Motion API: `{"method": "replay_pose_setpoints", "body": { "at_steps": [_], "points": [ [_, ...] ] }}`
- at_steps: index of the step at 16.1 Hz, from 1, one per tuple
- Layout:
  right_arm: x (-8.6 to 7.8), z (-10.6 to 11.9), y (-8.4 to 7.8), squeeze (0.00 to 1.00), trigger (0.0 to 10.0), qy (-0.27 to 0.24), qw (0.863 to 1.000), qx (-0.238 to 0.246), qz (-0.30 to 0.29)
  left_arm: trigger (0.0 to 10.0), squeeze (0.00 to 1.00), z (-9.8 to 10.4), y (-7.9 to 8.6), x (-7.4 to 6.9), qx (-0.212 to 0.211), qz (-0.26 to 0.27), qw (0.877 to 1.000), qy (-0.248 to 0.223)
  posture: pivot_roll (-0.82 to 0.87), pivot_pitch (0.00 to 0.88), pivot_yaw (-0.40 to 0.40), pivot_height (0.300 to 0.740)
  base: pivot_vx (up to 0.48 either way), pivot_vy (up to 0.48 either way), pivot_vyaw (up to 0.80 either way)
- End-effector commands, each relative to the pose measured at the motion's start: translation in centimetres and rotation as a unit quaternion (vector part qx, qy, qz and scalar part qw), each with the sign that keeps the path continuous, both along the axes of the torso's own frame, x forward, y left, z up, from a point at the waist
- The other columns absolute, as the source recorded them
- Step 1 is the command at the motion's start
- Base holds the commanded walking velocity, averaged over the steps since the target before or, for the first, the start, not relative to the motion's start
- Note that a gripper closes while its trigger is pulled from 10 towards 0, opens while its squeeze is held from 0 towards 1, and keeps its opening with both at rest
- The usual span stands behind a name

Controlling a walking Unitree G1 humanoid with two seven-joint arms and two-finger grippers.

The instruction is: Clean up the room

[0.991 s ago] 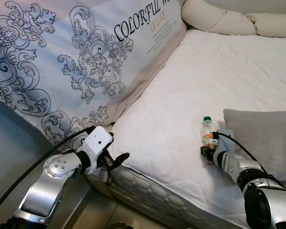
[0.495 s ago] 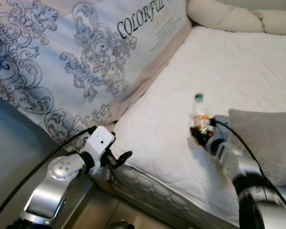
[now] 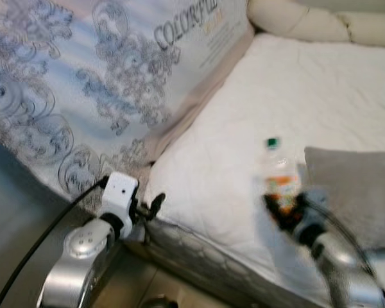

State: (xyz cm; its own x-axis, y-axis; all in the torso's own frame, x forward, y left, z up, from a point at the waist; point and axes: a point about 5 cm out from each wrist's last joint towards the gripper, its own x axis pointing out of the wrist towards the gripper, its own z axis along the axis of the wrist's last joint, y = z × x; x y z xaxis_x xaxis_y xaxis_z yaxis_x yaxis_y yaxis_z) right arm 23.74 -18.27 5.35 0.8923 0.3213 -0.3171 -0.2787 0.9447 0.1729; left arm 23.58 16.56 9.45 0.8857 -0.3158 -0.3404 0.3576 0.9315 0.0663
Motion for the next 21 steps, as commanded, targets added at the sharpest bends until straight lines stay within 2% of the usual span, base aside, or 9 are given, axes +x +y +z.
{"method": "replay_pose_setpoints", "body": {
  "at_steps": [1, 2, 3, 8, 12, 15, 21],
  "points": [
    [0.6, 1.2, 1.2, 0.00, 10.0, -0.020, 1.000, 0.014, 0.013, 10.0, 0.00, 0.4, 0.9, 0.1, 0.011, 0.019, 1.000, -0.011, -0.01, 0.000, 0.086, 0.740, 0.000, 0.000, 0.80],
    [0.5, 1.3, 1.5, 0.00, 10.0, -0.022, 1.000, 0.013, 0.016, 10.0, 0.00, 0.4, 1.0, 0.2, 0.020, 0.025, 0.999, -0.015, 0.00, 0.000, 0.085, 0.740, 0.000, 0.000, 0.80],
    [0.0, 1.3, 2.1, 0.00, 10.0, -0.023, 0.999, -0.002, 0.031, 10.0, 0.00, 0.7, 1.4, 0.5, 0.046, 0.047, 0.997, -0.041, 0.00, 0.000, 0.068, 0.740, 0.000, 0.000, 0.80],
    [0.6, 2.0, 0.9, 0.00, 10.0, -0.027, 0.999, 0.003, -0.027, 10.0, 0.00, 0.7, 1.6, -0.3, 0.038, 0.073, 0.996, -0.036, 0.02, 0.000, 0.047, 0.740, 0.000, 0.000, 0.80],
    [0.8, 2.1, 1.4, 0.00, 10.0, -0.036, 0.999, -0.006, -0.026, 10.0, 0.00, 0.6, 1.8, 0.0, 0.050, 0.079, 0.995, -0.039, 0.02, 0.000, 0.047, 0.740, 0.000, 0.000, 0.80],
    [0.8, 2.1, 2.3, 0.00, 10.0, -0.029, 1.000, -0.004, 0.009, 10.0, 0.00, 0.6, 1.4, 0.3, 0.054, 0.071, 0.995, -0.039, 0.02, 0.000, 0.046, 0.740, 0.000, 0.000, 0.80],
    [0.7, 2.2, 2.4, 0.00, 10.0, -0.028, 0.999, -0.014, 0.027, 10.0, 0.00, 0.3, 1.0, 0.1, 0.053, 0.064, 0.996, -0.035, 0.00, 0.000, 0.051, 0.740, 0.000, 0.000, 0.80]
  ]
}}
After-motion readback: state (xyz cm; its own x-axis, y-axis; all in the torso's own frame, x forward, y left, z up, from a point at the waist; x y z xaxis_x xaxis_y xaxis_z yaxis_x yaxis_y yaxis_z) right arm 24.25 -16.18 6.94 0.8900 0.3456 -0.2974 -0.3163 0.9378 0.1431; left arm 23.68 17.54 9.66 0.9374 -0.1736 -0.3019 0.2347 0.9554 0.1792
